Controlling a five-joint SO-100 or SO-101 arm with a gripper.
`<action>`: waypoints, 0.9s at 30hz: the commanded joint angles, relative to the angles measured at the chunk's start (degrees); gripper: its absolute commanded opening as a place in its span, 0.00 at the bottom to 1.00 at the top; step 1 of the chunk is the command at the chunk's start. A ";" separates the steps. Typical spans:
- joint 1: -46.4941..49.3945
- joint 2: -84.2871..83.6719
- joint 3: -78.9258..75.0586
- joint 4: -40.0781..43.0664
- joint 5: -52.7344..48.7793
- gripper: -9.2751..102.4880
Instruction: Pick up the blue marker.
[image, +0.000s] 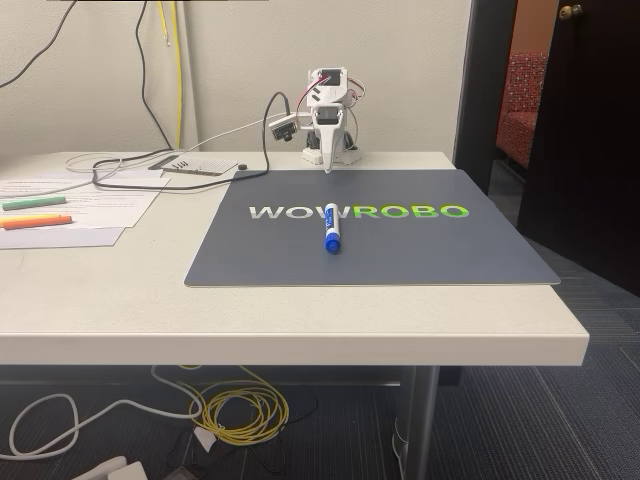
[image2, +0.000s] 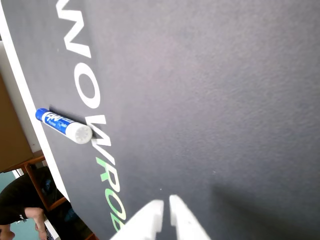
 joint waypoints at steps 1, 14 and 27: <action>0.62 3.52 -0.09 0.09 -0.26 0.08; 0.62 3.52 -0.09 0.09 -0.35 0.08; 0.97 3.52 -0.09 -2.72 5.89 0.08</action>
